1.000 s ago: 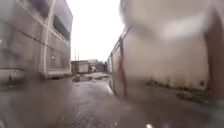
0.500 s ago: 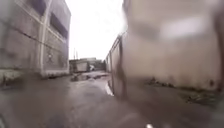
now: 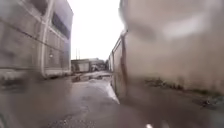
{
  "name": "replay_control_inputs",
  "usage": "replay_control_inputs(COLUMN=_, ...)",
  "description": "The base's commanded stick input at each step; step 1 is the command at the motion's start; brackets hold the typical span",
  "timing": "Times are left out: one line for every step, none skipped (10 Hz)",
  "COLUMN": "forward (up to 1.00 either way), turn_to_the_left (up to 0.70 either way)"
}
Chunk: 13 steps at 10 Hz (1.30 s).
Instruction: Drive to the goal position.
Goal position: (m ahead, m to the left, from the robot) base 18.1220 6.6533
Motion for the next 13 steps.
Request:
replay_control_inputs(forward=0.50, turn_to_the_left=0.57)
replay_control_inputs(forward=0.50, turn_to_the_left=0.57)
replay_control_inputs(forward=0.50, turn_to_the_left=0.57)
replay_control_inputs(forward=0.50, turn_to_the_left=0.57)
replay_control_inputs(forward=0.50, turn_to_the_left=0.57)
replay_control_inputs(forward=0.50, turn_to_the_left=0.54)
replay_control_inputs(forward=0.50, turn_to_the_left=0.40)
replay_control_inputs(forward=0.50, turn_to_the_left=0.31)
replay_control_inputs(forward=0.50, turn_to_the_left=0.29)
replay_control_inputs(forward=0.50, turn_to_the_left=0.28)
replay_control_inputs(forward=0.50, turn_to_the_left=0.27)
replay_control_inputs(forward=0.50, turn_to_the_left=0.28)
replay_control_inputs(forward=0.50, turn_to_the_left=0.06)
